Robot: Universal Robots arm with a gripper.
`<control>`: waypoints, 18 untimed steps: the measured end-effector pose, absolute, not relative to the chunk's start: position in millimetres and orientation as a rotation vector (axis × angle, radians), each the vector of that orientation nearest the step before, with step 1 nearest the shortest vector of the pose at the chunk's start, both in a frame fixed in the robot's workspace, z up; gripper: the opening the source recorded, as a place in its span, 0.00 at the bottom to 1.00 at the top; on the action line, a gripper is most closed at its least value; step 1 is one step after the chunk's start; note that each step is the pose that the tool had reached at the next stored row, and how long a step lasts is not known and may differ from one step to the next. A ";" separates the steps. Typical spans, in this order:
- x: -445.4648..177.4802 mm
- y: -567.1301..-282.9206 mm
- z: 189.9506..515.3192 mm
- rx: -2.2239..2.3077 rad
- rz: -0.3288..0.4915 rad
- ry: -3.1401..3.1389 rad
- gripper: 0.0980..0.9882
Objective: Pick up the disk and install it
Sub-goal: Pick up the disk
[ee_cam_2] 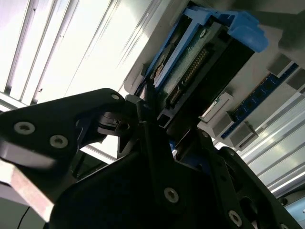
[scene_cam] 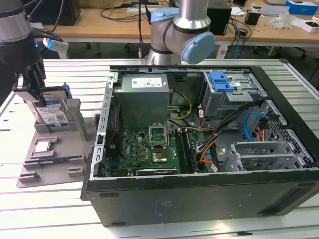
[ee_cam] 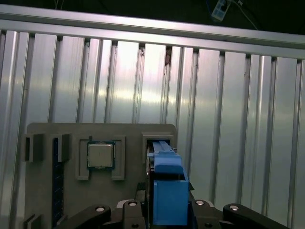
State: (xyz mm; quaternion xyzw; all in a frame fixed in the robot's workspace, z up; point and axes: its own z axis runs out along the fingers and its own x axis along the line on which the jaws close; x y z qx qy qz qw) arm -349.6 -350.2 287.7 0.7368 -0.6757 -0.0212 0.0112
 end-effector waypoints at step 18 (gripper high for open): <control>-349.6 -350.2 287.7 2.117 -0.069 -2.295 0.30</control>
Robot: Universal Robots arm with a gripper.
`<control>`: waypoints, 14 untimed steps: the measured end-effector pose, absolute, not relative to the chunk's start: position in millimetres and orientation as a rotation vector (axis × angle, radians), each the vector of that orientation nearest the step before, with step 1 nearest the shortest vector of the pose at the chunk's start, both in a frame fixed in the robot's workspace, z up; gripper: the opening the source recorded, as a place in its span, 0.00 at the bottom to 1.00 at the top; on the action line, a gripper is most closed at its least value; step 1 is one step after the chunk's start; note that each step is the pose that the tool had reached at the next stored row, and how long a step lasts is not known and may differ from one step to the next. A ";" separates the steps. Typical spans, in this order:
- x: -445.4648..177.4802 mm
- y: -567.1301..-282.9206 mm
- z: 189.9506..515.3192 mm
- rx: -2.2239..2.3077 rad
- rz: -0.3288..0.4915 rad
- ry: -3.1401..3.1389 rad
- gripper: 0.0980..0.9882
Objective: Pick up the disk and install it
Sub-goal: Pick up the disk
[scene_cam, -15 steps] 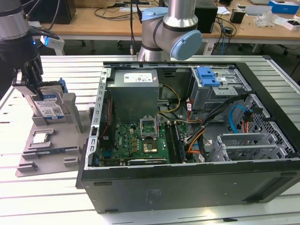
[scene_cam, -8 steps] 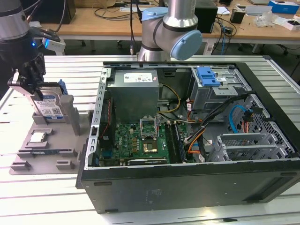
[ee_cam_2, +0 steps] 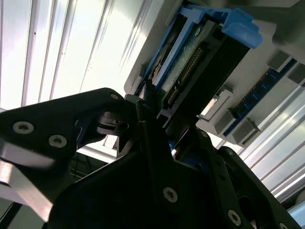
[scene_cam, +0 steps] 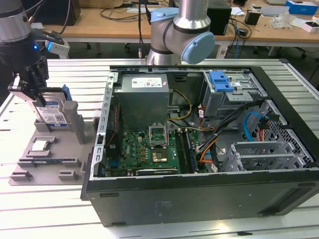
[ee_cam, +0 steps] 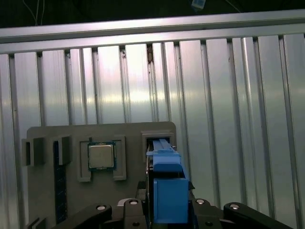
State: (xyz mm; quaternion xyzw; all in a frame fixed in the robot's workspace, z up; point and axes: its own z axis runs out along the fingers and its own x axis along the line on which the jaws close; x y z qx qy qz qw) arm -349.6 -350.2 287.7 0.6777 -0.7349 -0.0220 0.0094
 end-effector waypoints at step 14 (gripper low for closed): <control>-349.6 -349.7 296.5 2.117 -0.069 -2.295 0.30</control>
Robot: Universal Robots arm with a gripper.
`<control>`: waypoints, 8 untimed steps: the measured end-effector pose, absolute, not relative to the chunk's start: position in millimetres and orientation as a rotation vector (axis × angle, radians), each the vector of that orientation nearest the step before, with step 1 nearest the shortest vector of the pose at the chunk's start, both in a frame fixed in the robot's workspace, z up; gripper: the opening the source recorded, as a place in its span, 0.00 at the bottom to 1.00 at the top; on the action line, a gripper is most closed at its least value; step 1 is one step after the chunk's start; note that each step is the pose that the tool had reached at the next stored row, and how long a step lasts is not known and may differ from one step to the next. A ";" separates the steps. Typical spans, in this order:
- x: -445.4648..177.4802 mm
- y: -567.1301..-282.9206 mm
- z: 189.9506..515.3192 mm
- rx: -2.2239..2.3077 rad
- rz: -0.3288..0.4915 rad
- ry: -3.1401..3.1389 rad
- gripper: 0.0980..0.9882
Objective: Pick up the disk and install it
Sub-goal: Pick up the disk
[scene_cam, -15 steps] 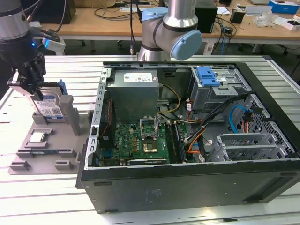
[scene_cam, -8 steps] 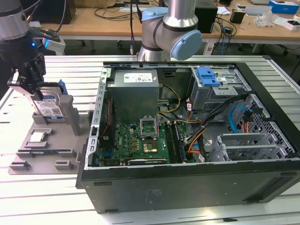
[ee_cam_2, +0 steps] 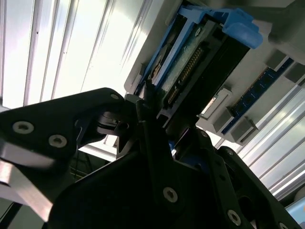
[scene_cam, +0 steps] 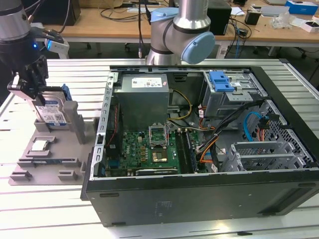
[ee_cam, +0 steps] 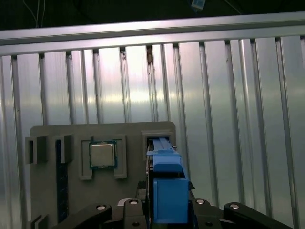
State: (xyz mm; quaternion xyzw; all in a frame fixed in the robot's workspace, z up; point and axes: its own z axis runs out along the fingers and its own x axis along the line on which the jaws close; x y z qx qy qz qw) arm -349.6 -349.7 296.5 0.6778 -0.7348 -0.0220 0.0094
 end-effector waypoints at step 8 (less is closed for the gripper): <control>-349.6 -349.3 318.0 2.117 -0.069 -2.295 0.30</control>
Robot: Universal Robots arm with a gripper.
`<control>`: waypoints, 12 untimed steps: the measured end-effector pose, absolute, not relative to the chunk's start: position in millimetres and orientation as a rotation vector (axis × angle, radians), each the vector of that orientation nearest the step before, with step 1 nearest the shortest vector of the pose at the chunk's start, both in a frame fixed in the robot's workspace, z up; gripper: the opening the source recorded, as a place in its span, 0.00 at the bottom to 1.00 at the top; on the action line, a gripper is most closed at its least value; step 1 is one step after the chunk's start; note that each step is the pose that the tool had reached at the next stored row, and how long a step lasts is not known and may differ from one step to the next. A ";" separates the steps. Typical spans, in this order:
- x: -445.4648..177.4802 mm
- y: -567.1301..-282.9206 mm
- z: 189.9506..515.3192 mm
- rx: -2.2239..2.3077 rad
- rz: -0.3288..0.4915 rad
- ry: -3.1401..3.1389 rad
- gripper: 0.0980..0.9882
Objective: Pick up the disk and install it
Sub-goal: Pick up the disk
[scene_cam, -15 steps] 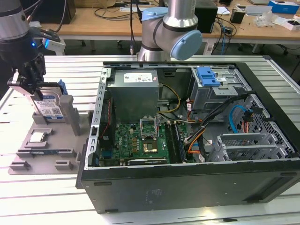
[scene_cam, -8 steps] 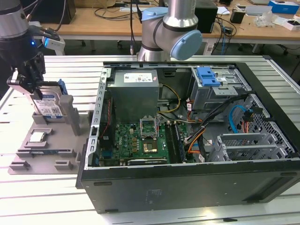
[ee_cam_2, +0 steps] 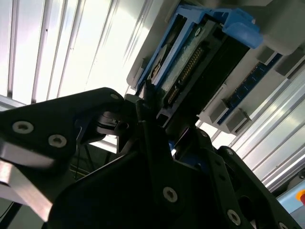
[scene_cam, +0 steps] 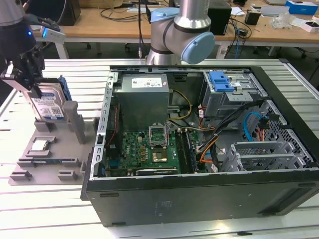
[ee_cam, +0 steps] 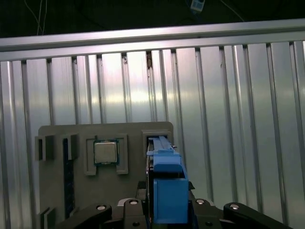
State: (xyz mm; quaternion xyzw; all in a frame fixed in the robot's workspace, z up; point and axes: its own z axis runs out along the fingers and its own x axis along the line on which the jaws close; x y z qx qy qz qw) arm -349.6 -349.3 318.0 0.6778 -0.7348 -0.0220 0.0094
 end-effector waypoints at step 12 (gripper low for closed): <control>-349.6 -349.1 338.4 2.117 -0.069 -2.295 0.30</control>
